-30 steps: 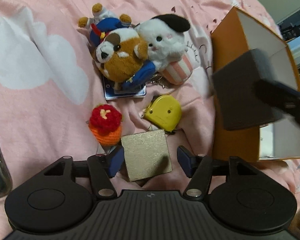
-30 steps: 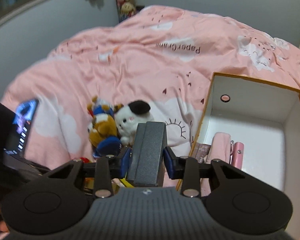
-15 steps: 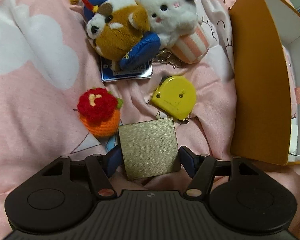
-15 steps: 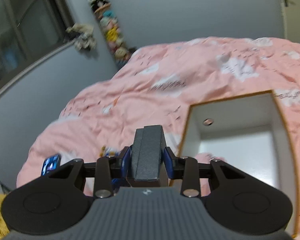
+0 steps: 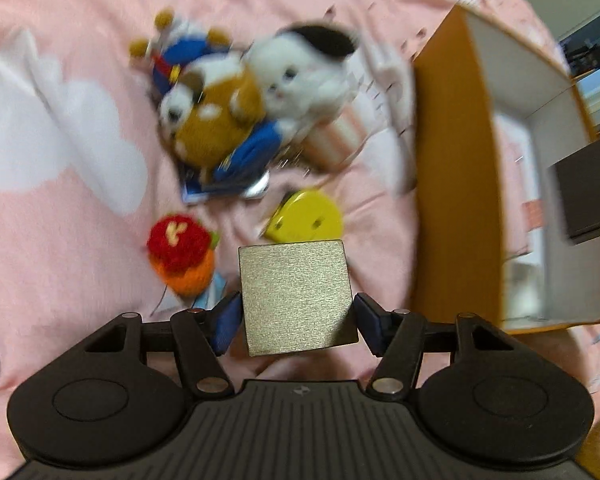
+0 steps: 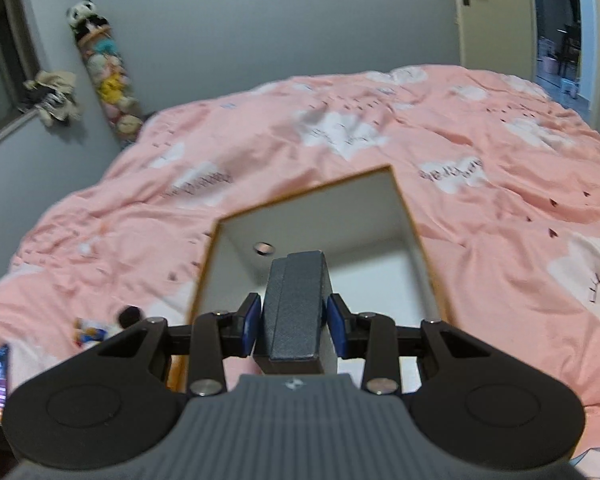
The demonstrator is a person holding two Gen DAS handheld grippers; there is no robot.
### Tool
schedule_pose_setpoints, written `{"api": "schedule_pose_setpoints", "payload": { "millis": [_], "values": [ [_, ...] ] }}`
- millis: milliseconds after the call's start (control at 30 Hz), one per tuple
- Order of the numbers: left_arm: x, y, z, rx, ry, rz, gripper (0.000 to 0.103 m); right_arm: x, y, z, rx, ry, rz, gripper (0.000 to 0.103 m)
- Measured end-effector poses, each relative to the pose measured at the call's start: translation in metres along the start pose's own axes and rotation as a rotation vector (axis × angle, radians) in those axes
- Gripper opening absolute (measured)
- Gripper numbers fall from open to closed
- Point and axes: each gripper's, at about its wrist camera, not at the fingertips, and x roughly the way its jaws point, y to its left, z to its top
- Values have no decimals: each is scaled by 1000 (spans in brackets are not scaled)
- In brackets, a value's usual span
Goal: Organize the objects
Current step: 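Lower the gray box into the orange box with the right gripper while the left carries the gold box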
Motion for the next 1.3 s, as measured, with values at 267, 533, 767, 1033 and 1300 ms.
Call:
{"api": "schedule_pose_setpoints", "payload": {
  "millis": [267, 533, 767, 1033, 1300],
  "values": [
    [-36, -29, 29, 51, -141, -100, 70, 41, -1, -5, -42, 65, -30, 38],
    [-59, -71, 57, 161, -243, -197, 70, 64, -4, -11, -42, 144, -33, 38],
    [-62, -107, 64, 248, -248, -263, 69, 74, 0, -23, -105, 210, -61, 38],
    [-48, -133, 65, 307, -211, -288, 69, 67, 5, -28, -185, 290, -49, 38],
    [-39, -156, 66, 343, -180, -287, 69, 45, 0, -24, -179, 266, -6, 49]
  ]
}}
